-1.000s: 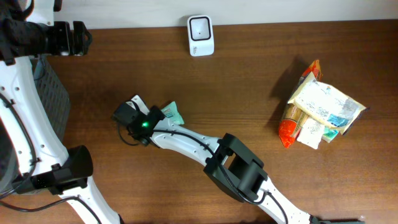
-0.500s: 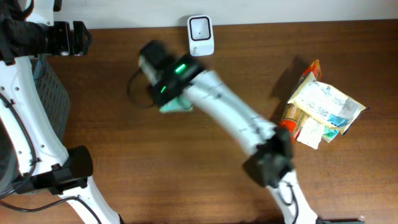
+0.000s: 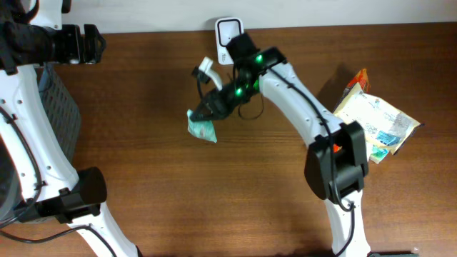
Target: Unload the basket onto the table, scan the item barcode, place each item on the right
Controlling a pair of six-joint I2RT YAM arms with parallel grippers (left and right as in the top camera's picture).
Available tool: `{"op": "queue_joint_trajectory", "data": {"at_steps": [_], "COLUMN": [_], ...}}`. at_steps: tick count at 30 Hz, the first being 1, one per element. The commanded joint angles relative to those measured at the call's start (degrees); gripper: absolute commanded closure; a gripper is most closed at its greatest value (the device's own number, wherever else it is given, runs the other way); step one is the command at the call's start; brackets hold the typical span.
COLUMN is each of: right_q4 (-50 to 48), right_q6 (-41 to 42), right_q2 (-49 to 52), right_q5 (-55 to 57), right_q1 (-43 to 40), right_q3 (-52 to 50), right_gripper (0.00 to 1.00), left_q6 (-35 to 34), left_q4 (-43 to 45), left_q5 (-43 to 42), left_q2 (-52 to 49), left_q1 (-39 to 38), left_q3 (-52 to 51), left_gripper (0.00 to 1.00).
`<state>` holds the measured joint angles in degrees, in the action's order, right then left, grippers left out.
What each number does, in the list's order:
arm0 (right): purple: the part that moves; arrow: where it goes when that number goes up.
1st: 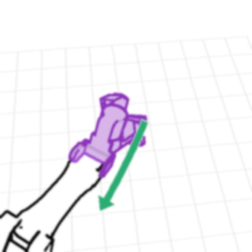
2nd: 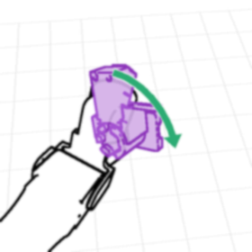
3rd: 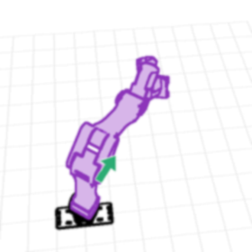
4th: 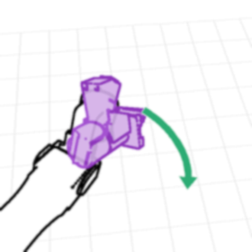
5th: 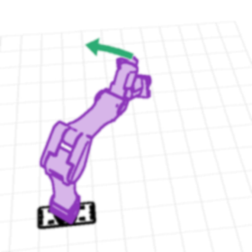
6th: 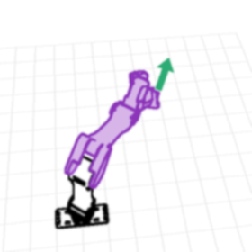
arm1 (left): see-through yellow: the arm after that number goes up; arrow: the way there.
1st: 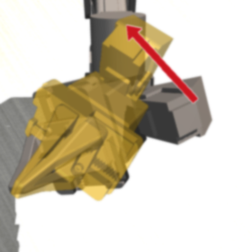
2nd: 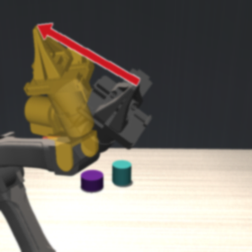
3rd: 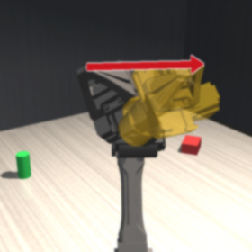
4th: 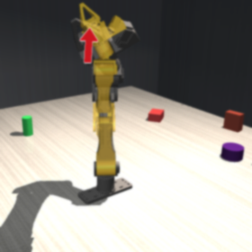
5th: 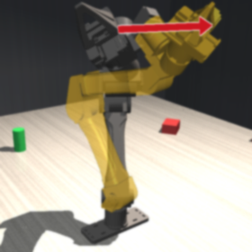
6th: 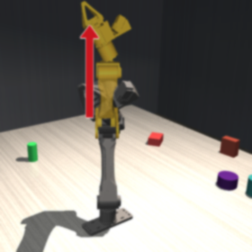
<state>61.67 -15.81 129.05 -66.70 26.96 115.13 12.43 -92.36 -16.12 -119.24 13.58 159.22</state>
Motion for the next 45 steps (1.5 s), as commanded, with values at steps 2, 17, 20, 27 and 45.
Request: {"op": "queue_joint_trajectory", "data": {"at_steps": [2,17,20,27,45], "right_q4": [-23.69,-29.29,-29.05,-6.62,-9.88], "right_q6": [15.47,25.68,22.01,19.39,34.32], "right_q2": [-0.31,-0.31,-0.33,-1.62,4.85], "right_q5": [-2.73,30.12,33.55,32.28,61.53], "right_q1": [2.14,-5.14,-6.80,-8.15,11.96], "right_q3": [-15.04,-22.03,-21.49,-5.20,-16.98], "right_gripper": [0.96,0.74,0.39,0.80,0.93], "left_q6": [0.33,0.35,0.35,0.35,0.35], "left_q4": [0.07,0.07,0.07,0.07,0.07], "left_q5": [-0.44,-0.44,-0.44,-0.44,-0.44], "left_q2": [0.55,0.55,0.55,0.55,0.55], "left_q1": [0.20,0.20,0.20,0.20,0.20], "left_q3": [0.15,0.15,0.15,0.15,0.15], "left_gripper": [0.01,0.01,0.01,0.01,0.01]}}
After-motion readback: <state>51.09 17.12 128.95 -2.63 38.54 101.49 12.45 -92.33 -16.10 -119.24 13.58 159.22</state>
